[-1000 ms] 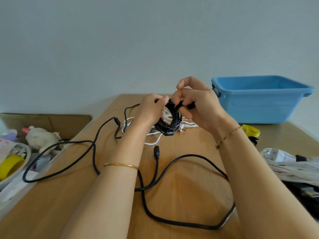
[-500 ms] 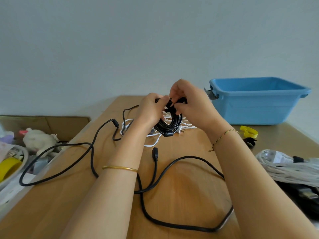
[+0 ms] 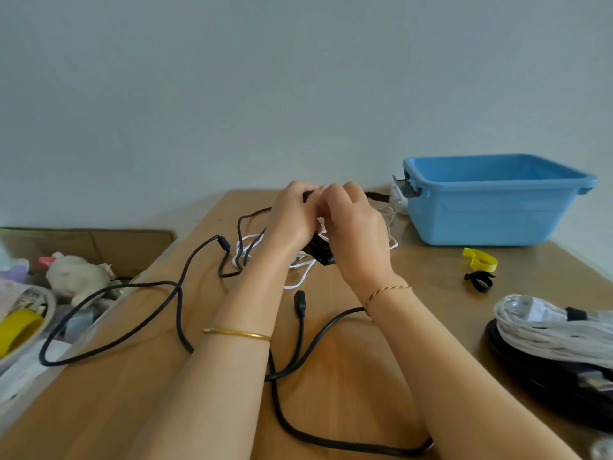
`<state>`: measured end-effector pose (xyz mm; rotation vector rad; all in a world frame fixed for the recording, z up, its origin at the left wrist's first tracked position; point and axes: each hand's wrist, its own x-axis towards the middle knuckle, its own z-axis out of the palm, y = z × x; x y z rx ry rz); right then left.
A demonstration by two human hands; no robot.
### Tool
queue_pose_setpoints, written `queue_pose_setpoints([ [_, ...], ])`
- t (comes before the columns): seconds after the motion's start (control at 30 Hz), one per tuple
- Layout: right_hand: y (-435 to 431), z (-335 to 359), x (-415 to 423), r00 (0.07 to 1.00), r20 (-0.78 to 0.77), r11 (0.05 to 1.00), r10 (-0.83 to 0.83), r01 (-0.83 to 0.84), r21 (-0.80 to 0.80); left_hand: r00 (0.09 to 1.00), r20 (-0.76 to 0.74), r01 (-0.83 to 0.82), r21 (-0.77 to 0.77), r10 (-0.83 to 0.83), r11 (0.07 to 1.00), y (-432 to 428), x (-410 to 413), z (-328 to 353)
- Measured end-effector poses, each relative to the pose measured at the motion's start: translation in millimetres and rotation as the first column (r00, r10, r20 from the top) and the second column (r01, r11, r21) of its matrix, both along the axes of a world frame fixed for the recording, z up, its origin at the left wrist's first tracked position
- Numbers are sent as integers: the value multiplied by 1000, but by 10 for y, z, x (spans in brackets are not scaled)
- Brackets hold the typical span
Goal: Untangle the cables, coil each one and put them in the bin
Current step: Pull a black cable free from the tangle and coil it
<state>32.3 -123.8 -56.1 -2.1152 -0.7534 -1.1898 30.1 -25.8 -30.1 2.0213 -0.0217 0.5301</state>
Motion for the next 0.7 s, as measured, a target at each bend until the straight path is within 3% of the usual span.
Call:
queue_pose_setpoints([
  [0.4, -23, -39, 42, 911, 280, 953, -304, 288, 97, 998, 58, 28, -90, -23, 996, -55, -12, 12],
  [0.6, -87, 13, 45, 911, 268, 950, -312, 291, 117, 997, 72, 42, -24, -40, 999, -109, -13, 3],
  [0.7, -71, 19, 47, 954, 222, 978, -202, 184, 100, 997, 80, 20, -50, -16, 999, -113, -8, 7],
])
